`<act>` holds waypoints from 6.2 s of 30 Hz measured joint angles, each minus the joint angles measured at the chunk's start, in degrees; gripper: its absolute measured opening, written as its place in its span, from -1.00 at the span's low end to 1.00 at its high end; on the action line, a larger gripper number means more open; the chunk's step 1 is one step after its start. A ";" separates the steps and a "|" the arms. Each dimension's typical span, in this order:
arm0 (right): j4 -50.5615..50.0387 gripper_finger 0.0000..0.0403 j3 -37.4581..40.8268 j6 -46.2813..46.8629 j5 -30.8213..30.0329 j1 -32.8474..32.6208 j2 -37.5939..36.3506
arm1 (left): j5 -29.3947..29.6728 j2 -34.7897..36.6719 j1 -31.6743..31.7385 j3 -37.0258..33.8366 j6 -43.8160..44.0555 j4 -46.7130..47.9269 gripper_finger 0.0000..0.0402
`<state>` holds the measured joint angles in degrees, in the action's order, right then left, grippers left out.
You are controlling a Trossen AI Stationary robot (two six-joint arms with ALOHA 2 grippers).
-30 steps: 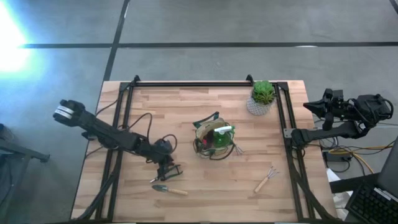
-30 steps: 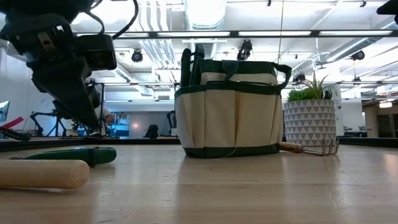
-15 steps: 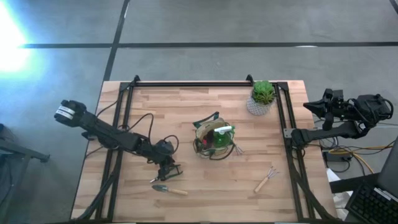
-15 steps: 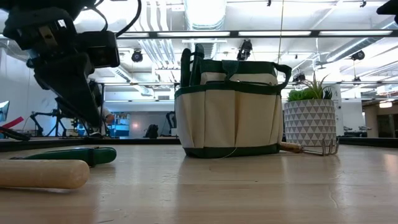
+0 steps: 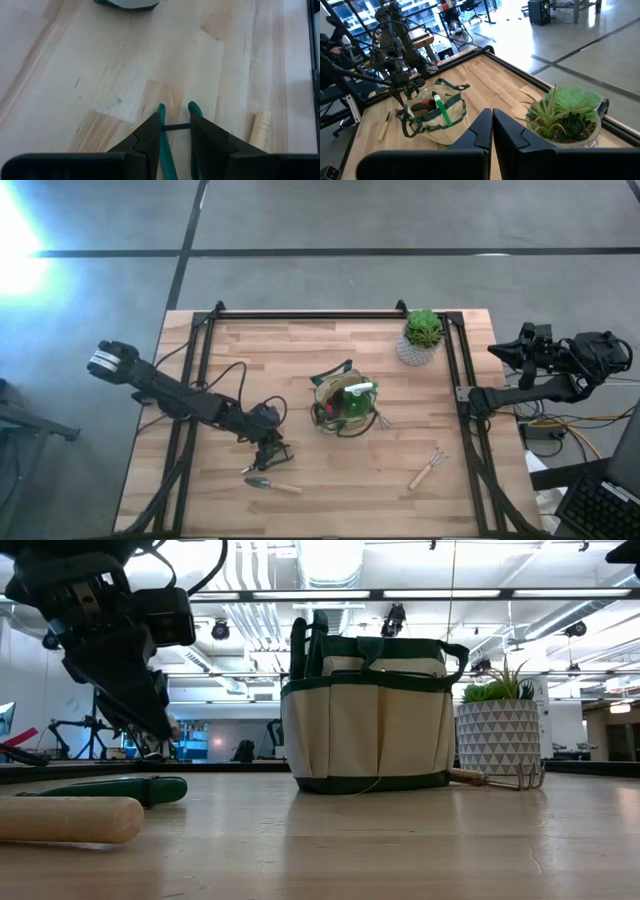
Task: Pick & Place Garden tools in Gardening bag
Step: Adjust the light brown gardening bag on the table
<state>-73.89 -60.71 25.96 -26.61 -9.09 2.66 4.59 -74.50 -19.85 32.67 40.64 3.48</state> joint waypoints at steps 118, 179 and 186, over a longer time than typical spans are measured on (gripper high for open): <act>76.22 -0.96 29.99 -19.55 24.09 22.32 75.82 | -2.86 0.04 0.76 -0.08 -9.01 -10.53 -0.47; 80.69 -0.96 29.99 -3.87 20.63 12.06 75.56 | 6.12 -17.31 3.40 8.26 -15.33 -17.02 -0.47; 80.74 -0.96 29.99 -3.58 20.70 11.53 75.56 | 7.58 -17.31 3.99 8.26 -15.56 -17.39 -0.47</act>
<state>6.85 -30.72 22.37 -5.91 2.44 78.22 12.18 -91.81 -15.85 40.93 25.08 -13.91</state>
